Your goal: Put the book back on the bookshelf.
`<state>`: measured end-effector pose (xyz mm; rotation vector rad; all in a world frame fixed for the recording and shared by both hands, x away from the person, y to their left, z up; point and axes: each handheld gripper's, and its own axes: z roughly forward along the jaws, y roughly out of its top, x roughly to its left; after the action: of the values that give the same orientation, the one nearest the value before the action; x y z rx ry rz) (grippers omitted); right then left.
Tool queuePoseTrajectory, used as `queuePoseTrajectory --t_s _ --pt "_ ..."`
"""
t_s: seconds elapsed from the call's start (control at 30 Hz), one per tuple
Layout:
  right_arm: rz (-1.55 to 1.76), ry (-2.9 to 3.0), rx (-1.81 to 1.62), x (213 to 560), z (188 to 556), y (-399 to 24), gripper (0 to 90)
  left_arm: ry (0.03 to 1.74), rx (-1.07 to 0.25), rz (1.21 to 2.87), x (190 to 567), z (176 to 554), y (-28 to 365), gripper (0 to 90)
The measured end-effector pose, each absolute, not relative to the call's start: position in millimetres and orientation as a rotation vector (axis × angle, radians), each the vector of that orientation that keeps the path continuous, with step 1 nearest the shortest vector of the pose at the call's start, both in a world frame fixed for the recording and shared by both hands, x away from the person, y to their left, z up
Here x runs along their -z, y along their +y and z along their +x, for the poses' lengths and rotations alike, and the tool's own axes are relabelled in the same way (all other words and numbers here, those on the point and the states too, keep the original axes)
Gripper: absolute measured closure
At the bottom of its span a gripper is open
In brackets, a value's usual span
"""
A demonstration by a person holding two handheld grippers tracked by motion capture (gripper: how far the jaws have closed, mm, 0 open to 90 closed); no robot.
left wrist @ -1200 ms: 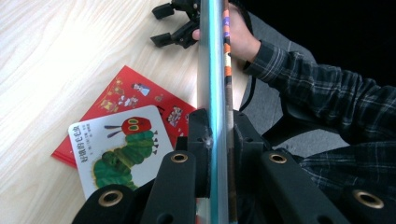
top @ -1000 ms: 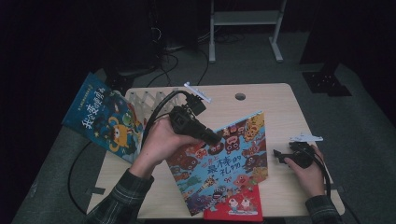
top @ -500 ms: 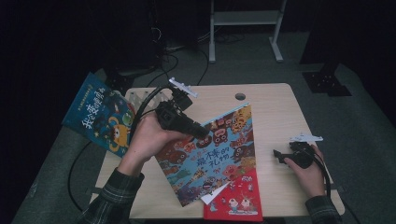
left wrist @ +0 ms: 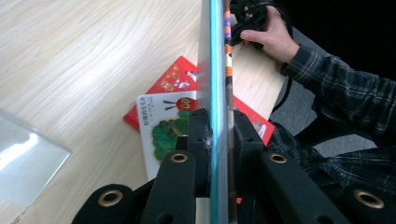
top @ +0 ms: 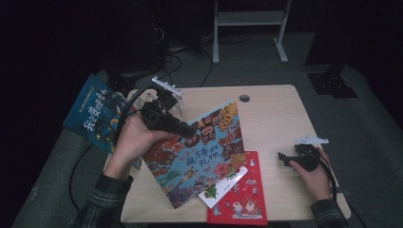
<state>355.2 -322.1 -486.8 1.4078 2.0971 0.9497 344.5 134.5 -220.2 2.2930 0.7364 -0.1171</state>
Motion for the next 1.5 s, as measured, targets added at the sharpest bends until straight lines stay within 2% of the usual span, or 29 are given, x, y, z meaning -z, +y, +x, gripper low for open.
queuePoseTrajectory --t_s 0.63,1.5 --pt "1.417 2.092 -0.947 487 355 -322 19.0 0.89 0.044 2.227 215 338 200 80.7" --pt "1.421 2.09 -0.946 487 355 -322 18.8 1.194 -0.083 2.077 222 321 305 80.7"
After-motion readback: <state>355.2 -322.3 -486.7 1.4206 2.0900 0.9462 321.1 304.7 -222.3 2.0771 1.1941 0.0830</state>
